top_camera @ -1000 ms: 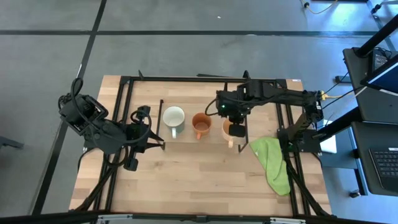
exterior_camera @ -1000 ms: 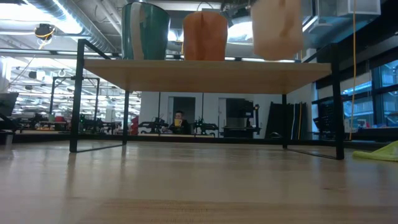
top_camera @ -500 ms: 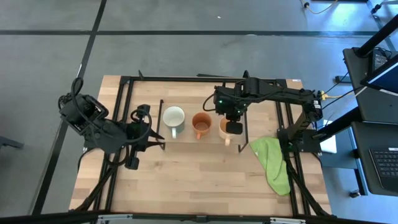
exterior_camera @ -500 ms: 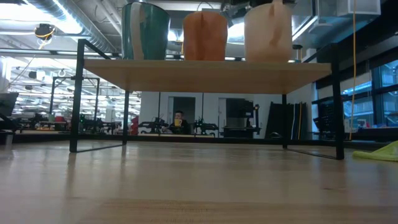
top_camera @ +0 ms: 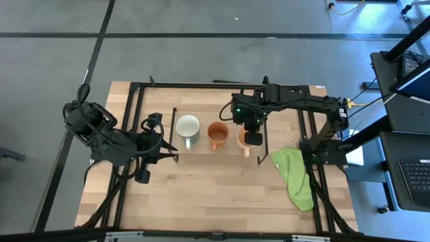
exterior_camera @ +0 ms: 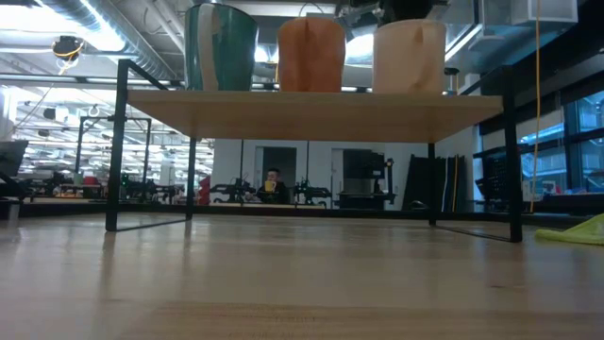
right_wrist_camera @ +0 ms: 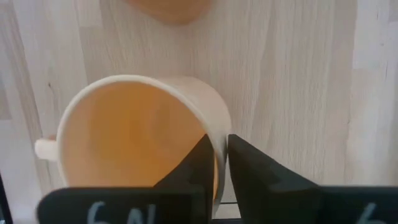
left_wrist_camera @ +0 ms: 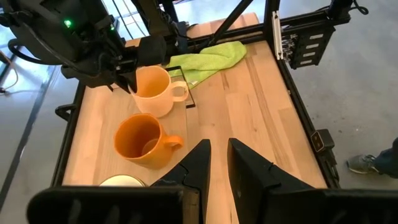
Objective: Stack small to large cups/mugs on shelf
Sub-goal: Put the light orange mug on the shelf, then return to Home Position
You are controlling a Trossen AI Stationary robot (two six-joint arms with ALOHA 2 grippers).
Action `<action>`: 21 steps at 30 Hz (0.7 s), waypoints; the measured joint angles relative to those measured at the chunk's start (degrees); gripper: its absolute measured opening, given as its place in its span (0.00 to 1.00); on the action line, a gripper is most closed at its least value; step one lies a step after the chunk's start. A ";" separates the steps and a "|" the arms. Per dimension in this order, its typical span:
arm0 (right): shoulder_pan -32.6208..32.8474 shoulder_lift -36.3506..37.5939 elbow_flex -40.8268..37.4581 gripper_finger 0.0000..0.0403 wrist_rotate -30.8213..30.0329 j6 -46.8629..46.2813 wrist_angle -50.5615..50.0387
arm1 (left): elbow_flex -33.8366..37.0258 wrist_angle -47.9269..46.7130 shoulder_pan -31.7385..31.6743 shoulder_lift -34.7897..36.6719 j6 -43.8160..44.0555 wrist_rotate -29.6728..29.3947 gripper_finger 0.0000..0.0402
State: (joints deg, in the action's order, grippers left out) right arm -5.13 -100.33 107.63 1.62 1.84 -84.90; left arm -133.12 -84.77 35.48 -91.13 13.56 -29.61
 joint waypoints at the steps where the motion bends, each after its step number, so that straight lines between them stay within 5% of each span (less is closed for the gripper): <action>1: 0.00 0.00 0.00 0.13 -0.03 0.03 0.04 | 0.00 0.00 0.00 0.00 0.00 0.00 0.12; 13: 0.01 0.00 0.29 0.13 -0.03 0.09 -0.13 | 0.00 0.00 0.00 0.00 0.00 0.03 0.12; 21: 0.18 0.02 10.68 0.13 -2.58 -5.41 -1.06 | 0.02 1.60 0.33 0.39 -0.47 1.08 0.12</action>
State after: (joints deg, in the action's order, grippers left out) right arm -4.95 -100.31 118.31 -0.96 -3.57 -85.96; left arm -133.10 -83.18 35.81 -90.74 13.09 -28.53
